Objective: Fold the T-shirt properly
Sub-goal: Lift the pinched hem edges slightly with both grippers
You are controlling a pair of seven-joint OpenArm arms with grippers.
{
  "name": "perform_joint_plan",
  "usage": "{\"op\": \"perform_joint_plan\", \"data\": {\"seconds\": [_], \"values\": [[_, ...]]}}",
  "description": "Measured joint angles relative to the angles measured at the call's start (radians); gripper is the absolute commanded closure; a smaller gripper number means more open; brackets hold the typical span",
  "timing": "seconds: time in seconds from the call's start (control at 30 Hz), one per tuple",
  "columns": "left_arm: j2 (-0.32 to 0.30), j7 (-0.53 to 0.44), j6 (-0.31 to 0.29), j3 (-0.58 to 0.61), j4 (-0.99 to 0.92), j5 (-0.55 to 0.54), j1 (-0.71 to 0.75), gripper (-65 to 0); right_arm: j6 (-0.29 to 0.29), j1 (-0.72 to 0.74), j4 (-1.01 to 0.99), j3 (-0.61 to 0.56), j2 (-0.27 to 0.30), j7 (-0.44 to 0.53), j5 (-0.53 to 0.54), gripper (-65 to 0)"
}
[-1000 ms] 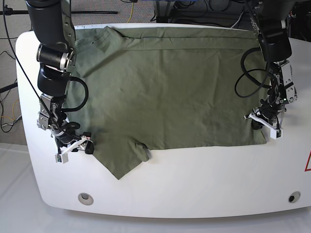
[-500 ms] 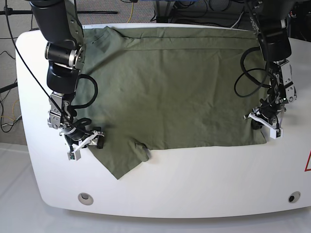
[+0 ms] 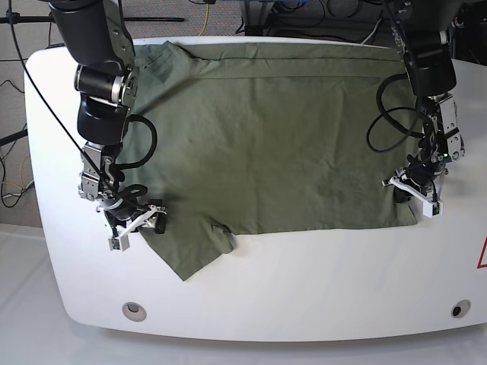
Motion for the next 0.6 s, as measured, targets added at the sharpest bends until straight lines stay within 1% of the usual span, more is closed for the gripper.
{"op": "perform_joint_plan", "data": {"seconds": [0.07, 0.2, 0.3, 0.4, 0.47, 0.6], "values": [[0.0, 0.0, 0.0, 0.0, 0.0, 0.0, 0.0, 0.0, 0.0, 0.002, 0.0, 0.0, -0.006, -0.004, 0.0, -36.9], [0.0, 0.0, 0.0, 0.0, 0.0, 0.0, 0.0, 0.0, 0.0, 0.002, 0.0, -0.002, -0.011, -0.013, 0.021, -29.6], [0.0, 0.001, -0.001, 0.0, 0.0, 0.0, -0.002, 0.0, 0.0, 0.004, -0.006, -0.003, -0.008, -0.034, 0.048, -23.2], [0.0, 0.003, 0.0, 0.002, -0.001, 0.0, -0.003, 0.0, 0.0, 0.005, -0.011, -0.003, -0.006, -0.045, 0.049, -16.9], [0.0, 0.003, 0.0, 0.002, -0.001, 0.0, -0.003, 0.0, 0.0, 0.007, -0.017, -0.002, -0.005, -0.047, 0.05, -10.9], [0.0, 0.003, 0.0, 0.002, -0.001, 0.0, -0.003, 0.0, 0.0, 0.016, -0.028, -0.001, -0.004, -0.069, 0.045, -7.2]]}}
